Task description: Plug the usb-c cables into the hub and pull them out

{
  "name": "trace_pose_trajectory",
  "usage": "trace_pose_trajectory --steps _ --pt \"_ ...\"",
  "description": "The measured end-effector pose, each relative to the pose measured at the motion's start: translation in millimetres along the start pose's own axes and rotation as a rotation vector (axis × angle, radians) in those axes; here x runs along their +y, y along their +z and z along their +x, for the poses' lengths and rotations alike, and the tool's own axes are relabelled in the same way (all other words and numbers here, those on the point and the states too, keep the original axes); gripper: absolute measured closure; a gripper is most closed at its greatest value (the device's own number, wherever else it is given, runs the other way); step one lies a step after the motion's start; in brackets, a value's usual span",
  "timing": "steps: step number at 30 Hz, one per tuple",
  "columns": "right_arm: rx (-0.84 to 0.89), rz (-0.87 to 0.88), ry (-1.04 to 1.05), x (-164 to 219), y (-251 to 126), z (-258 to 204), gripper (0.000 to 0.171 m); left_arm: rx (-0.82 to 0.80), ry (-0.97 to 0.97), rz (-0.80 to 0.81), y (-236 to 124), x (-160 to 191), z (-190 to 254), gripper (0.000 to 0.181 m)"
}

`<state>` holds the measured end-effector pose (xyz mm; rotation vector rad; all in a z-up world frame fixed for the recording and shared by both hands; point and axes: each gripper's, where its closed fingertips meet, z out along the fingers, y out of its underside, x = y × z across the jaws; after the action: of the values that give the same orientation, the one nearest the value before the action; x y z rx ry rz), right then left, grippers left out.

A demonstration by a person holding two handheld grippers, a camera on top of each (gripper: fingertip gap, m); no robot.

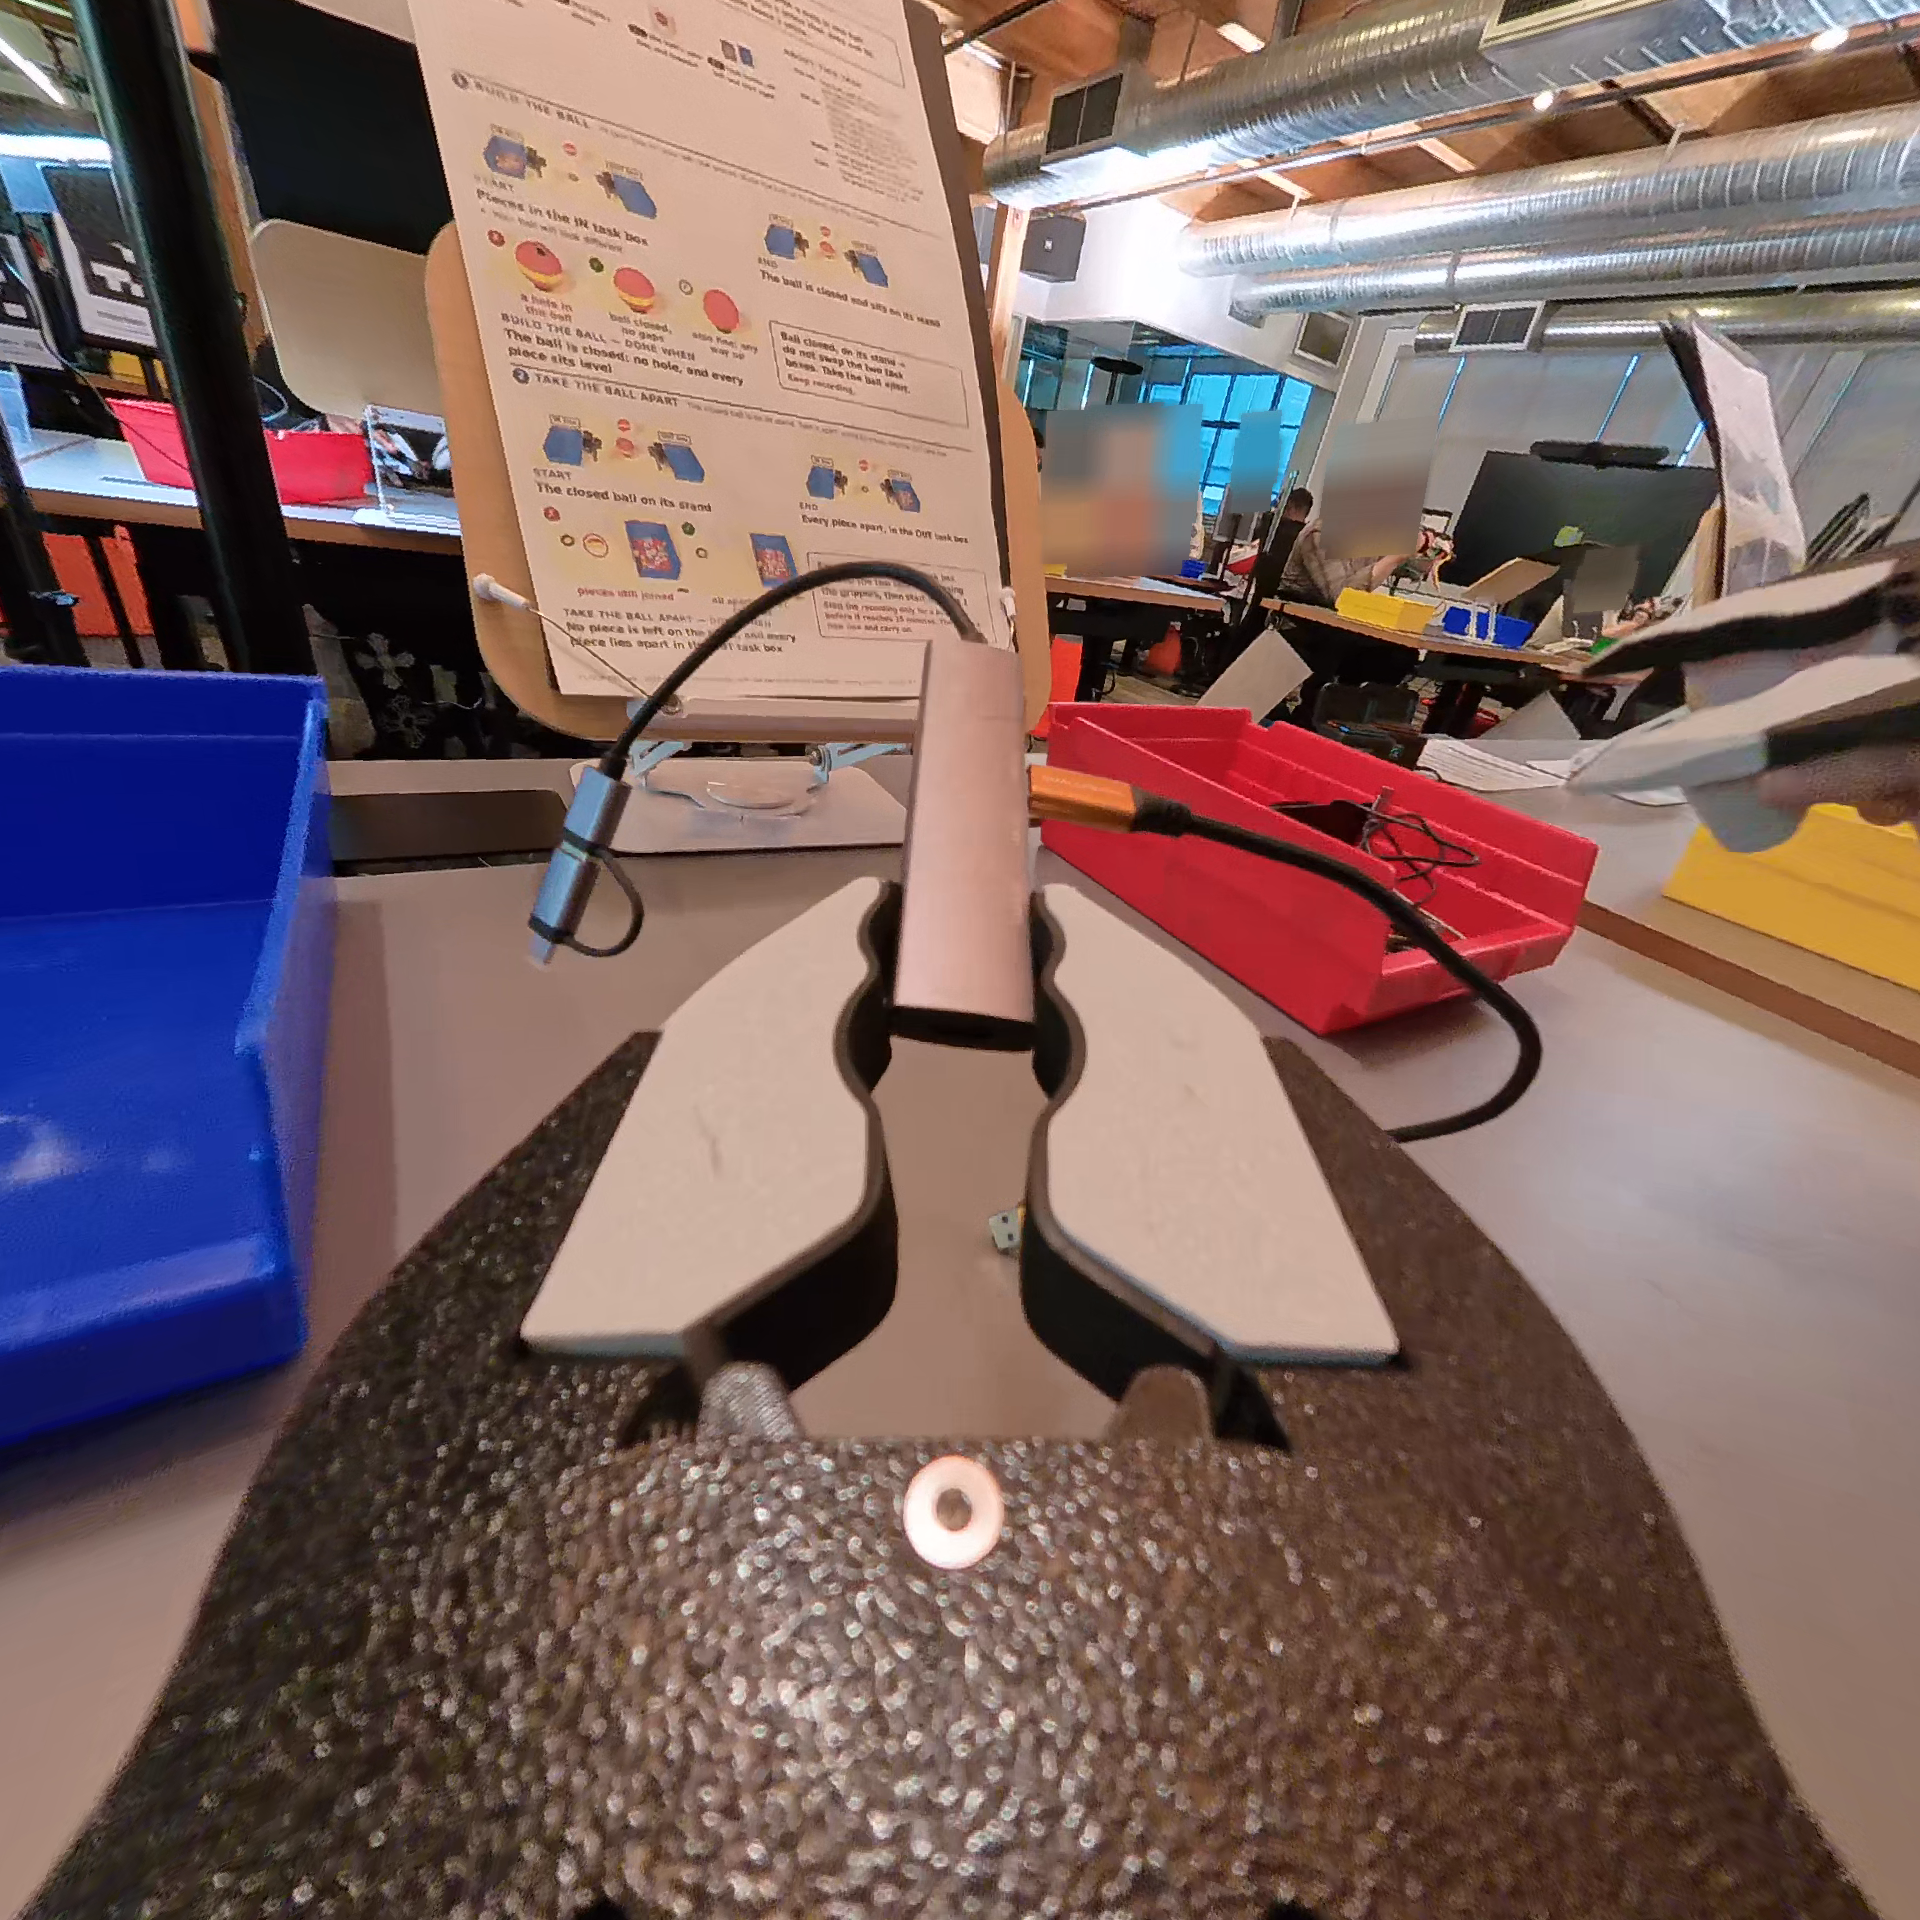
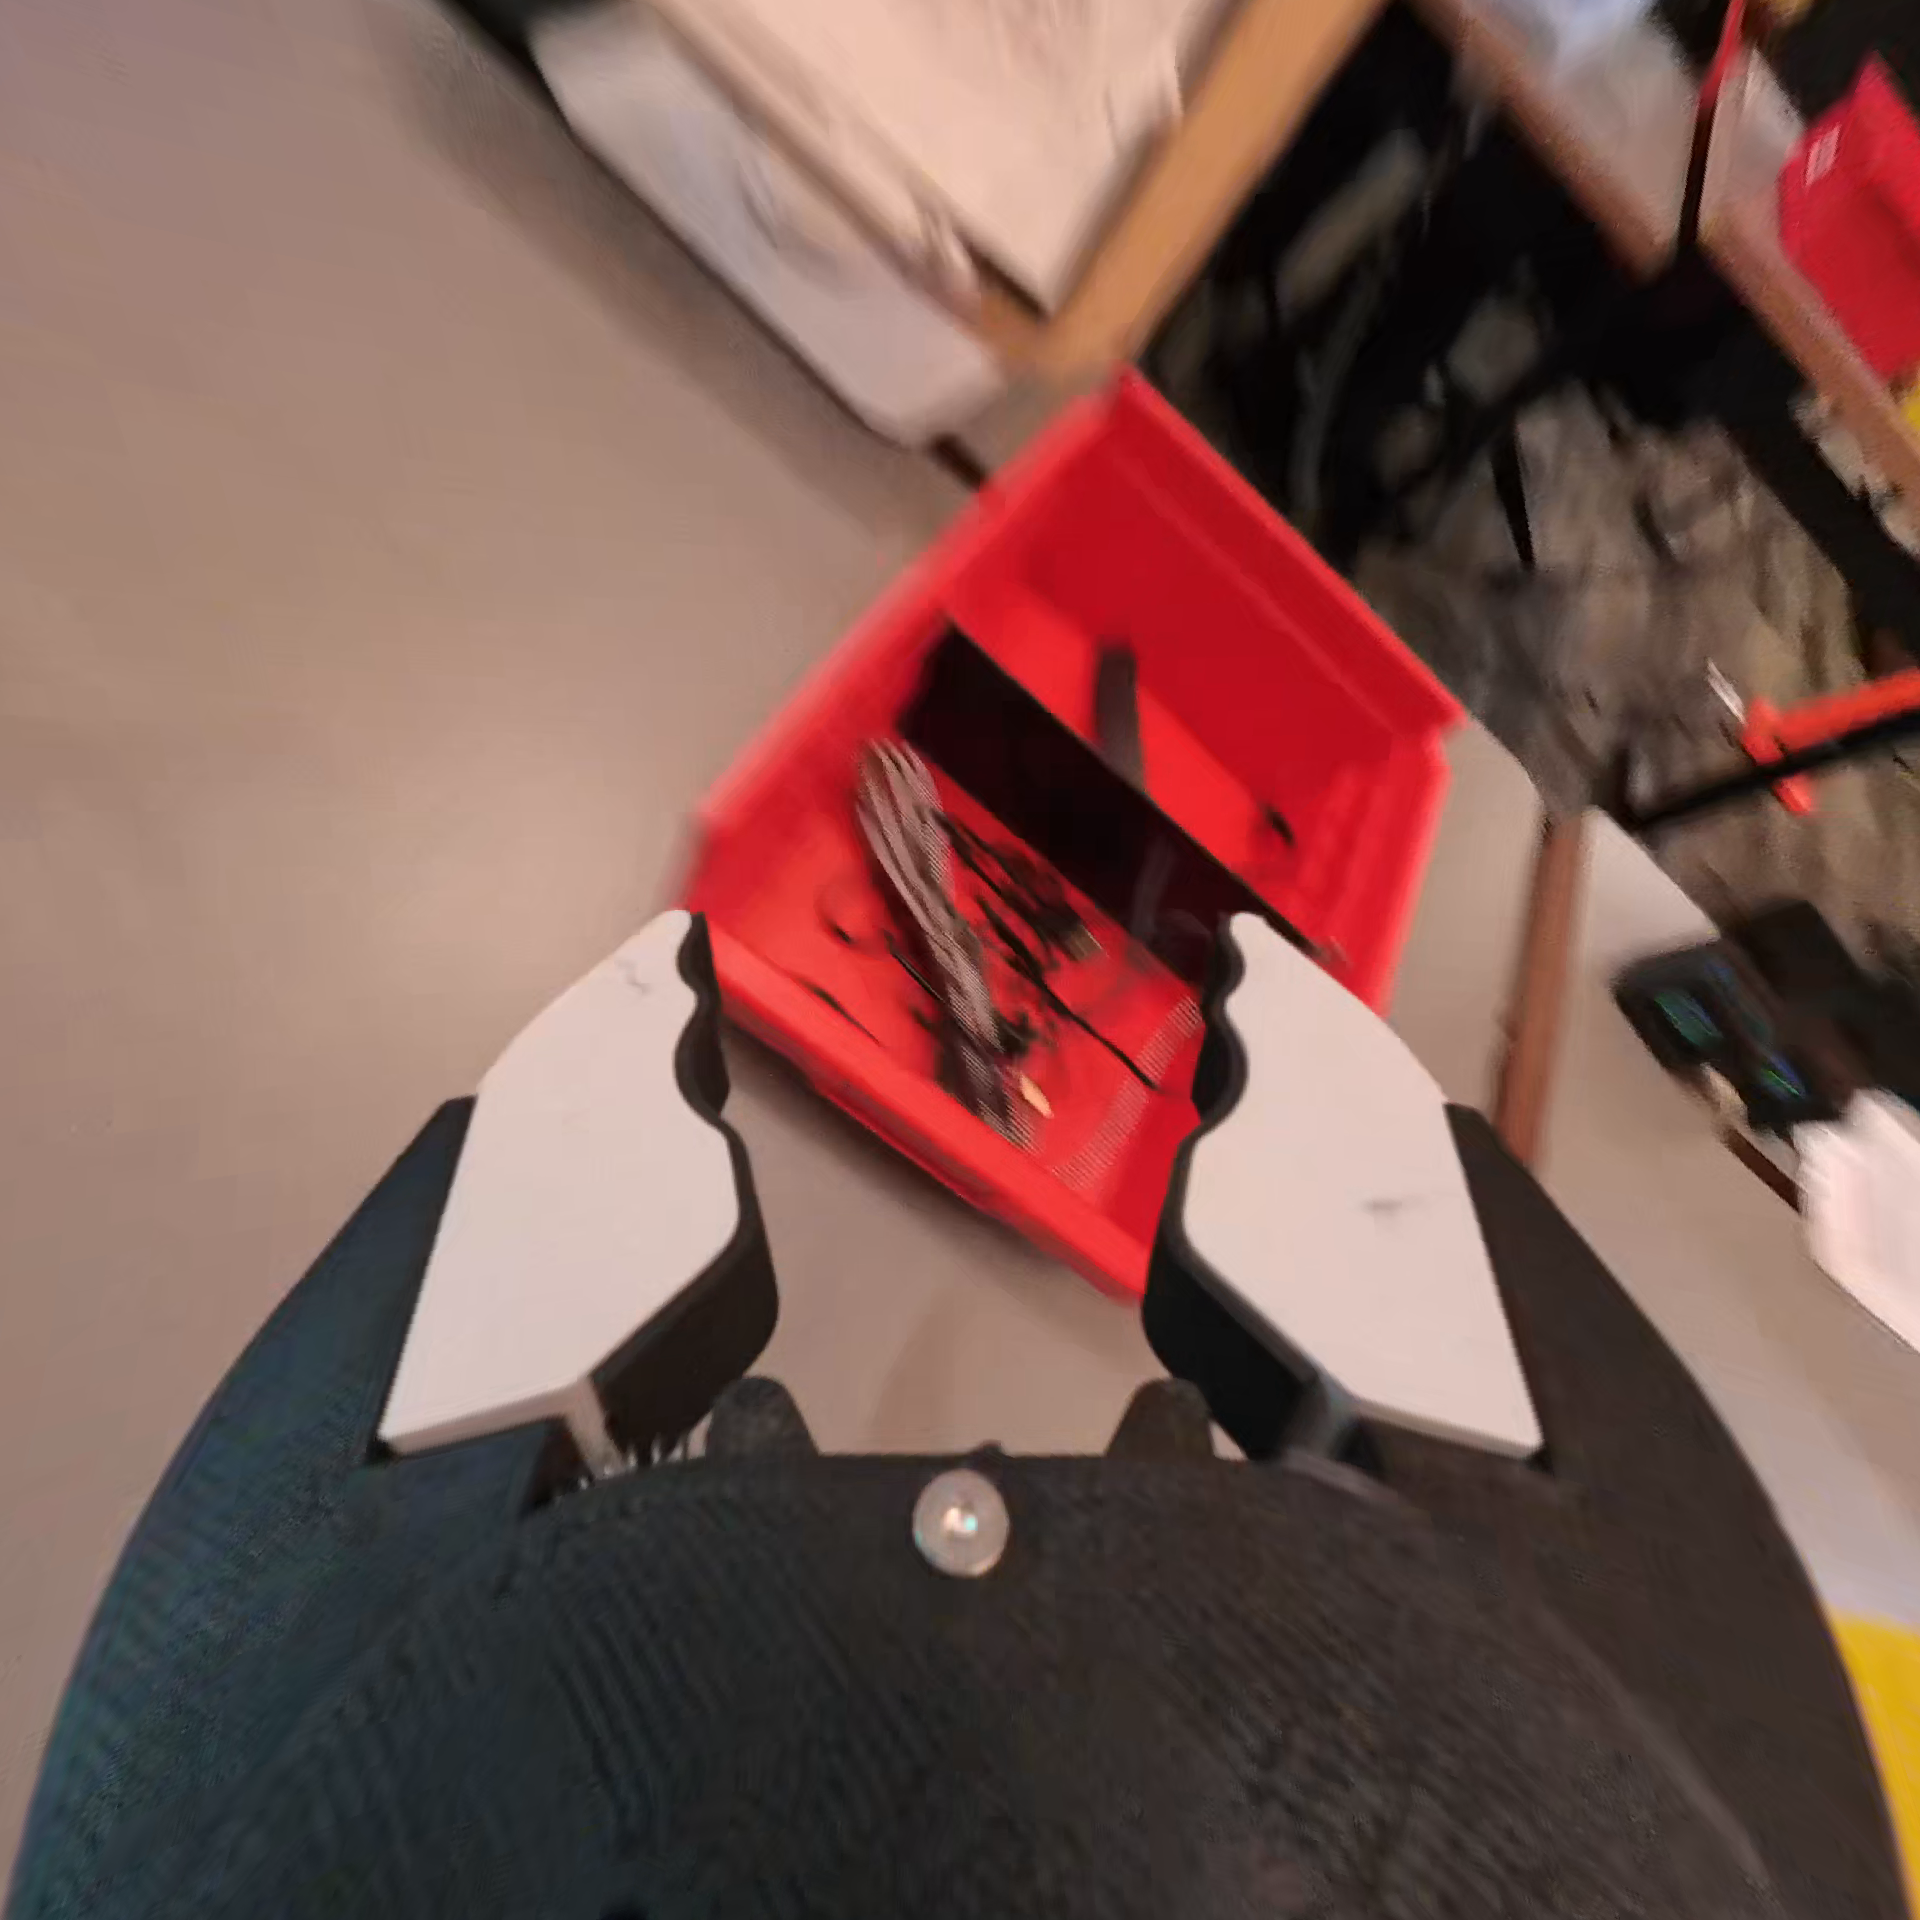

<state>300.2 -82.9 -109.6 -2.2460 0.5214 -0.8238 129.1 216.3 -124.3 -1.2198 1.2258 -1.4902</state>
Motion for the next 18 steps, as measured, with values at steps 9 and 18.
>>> trace_pose_trajectory --steps 9,18 --pt "-0.326 0.643 -0.125 -118.6 3.7 -244.3 0.110 -0.065 0.046 -0.167 11.7 29.0 12.0 0.158" --pt "-0.357 0.737 0.009 -127.0 21.5 -239.2 0.144 -0.036 0.055 -0.162 18.3 29.8 34.3 0.158"
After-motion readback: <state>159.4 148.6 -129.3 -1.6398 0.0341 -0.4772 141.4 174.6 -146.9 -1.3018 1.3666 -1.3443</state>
